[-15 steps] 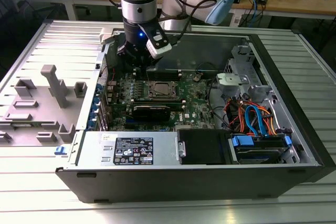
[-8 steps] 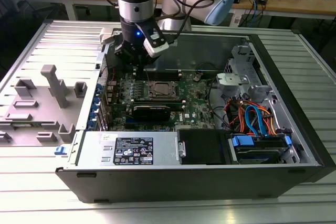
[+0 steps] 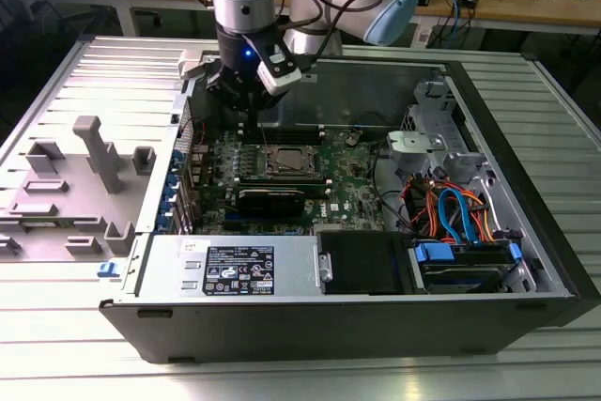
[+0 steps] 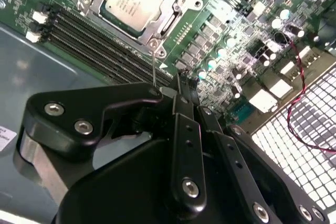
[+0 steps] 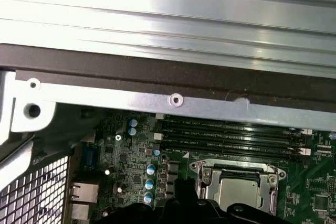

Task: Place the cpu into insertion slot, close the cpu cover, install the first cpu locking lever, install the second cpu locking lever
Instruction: 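Install the first cpu locking lever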

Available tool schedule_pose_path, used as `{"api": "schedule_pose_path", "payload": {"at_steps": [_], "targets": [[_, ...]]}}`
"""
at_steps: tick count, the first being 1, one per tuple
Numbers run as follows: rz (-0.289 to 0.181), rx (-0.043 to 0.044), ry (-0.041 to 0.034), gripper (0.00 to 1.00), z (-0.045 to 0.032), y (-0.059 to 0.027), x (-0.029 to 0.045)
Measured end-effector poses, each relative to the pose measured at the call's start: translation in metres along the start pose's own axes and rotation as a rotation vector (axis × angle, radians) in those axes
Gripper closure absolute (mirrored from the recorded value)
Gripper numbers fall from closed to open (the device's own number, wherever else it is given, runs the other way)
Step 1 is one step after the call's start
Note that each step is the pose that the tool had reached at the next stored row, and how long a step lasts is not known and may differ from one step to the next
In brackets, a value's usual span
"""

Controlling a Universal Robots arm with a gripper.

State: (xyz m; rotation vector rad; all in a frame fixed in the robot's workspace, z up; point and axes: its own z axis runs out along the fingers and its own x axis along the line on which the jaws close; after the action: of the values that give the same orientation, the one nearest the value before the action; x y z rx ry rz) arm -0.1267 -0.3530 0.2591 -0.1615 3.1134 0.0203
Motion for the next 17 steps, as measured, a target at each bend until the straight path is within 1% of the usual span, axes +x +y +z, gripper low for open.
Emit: {"api": "schedule_pose_path", "payload": {"at_steps": [9, 10, 11, 15, 17], "targets": [[0.0, 0.0, -0.0001, 0.89, 0.0002, 0.0006, -0.0093], [-0.001, -0.0007, -0.0001, 0.89, 0.0002, 0.0007, -0.0071], [-0.006, -0.0014, -0.0006, 0.89, 0.0001, 0.0025, -0.0022], [-0.007, -0.0015, -0.0007, 0.89, 0.0002, 0.0059, -0.0028], [-0.007, -0.0014, -0.0006, 0.89, 0.0002, 0.0078, -0.0045]]}}
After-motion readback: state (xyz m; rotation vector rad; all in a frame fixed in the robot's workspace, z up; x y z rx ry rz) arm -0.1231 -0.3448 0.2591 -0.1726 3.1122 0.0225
